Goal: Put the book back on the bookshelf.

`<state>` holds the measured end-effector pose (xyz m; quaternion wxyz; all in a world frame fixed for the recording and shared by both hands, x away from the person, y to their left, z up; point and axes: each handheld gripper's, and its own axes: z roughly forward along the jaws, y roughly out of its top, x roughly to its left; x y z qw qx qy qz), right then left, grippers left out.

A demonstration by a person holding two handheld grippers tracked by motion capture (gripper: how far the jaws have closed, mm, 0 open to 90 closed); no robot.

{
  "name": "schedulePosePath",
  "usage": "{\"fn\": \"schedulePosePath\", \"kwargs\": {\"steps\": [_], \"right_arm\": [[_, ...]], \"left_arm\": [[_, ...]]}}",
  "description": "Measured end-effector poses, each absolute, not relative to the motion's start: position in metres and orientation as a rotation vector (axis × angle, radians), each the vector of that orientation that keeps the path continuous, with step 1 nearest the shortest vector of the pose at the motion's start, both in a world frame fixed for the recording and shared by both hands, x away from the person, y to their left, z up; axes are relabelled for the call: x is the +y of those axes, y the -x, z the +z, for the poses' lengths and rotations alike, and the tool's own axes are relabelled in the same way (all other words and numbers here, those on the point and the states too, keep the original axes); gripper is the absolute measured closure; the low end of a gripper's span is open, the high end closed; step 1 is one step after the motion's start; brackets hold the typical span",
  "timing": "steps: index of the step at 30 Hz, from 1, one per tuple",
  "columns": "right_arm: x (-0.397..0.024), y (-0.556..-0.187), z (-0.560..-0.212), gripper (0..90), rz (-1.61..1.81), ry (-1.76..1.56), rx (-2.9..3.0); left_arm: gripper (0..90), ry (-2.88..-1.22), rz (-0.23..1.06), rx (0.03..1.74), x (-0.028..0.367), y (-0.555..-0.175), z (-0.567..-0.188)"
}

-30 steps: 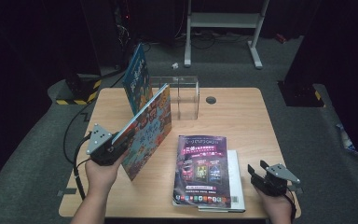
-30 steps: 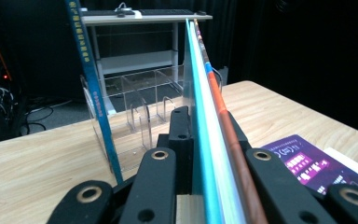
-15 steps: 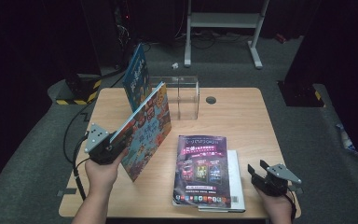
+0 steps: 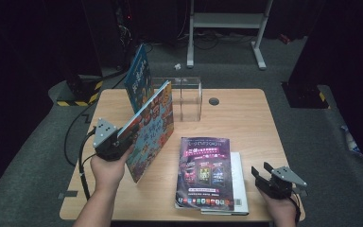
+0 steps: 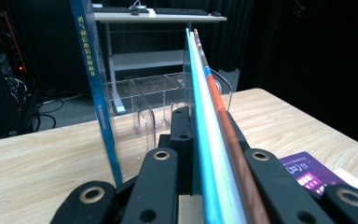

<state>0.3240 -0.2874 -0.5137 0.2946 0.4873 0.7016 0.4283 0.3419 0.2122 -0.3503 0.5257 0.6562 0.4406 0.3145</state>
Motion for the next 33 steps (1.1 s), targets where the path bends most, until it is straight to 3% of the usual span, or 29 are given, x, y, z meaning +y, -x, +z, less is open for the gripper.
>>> {"fn": "schedulePosePath", "kwargs": {"steps": [18, 33], "right_arm": [[-0.289, -0.324, -0.513, 43.9, 1.152, -1.298, 1.860], [-0.290, -0.323, -0.510, 44.1, 1.163, -1.293, 1.849]], "left_arm": [[81.5, -1.535, 0.740, 1.108, 0.218, -0.359, -0.325], [81.4, -1.493, 0.845, 1.172, 0.236, -0.359, -0.299]]}}
